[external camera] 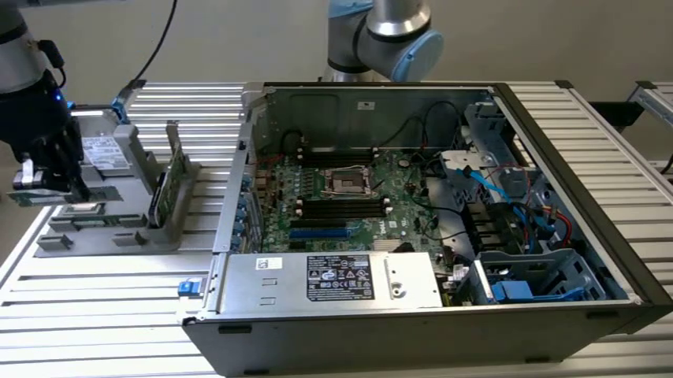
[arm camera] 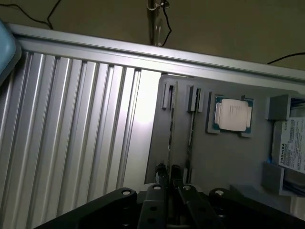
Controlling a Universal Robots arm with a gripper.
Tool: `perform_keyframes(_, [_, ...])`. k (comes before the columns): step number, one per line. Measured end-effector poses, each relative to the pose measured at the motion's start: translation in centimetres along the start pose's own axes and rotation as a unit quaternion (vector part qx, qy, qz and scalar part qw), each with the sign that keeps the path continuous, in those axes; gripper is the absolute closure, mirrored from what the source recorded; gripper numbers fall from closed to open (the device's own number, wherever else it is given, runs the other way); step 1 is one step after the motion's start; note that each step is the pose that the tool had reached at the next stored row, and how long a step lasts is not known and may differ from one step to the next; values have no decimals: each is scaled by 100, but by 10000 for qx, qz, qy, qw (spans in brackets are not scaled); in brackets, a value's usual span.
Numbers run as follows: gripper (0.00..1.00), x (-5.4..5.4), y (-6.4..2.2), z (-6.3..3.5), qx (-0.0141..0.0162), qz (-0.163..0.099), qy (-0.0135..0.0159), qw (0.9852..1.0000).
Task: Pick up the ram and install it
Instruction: 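Pick up the ram and move it above insertion slot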
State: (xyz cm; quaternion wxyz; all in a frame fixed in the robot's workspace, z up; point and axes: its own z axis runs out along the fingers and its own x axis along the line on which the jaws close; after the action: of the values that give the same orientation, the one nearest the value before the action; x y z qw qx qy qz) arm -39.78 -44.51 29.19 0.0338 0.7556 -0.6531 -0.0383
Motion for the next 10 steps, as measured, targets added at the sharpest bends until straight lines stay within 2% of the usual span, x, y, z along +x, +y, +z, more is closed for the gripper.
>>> perform_keyframes(3, [86, 16, -86, -138, -13, 0, -2, 10000])
perform_keyframes(10, [86, 69, -346, -397, -50, -1, -8, 10000])
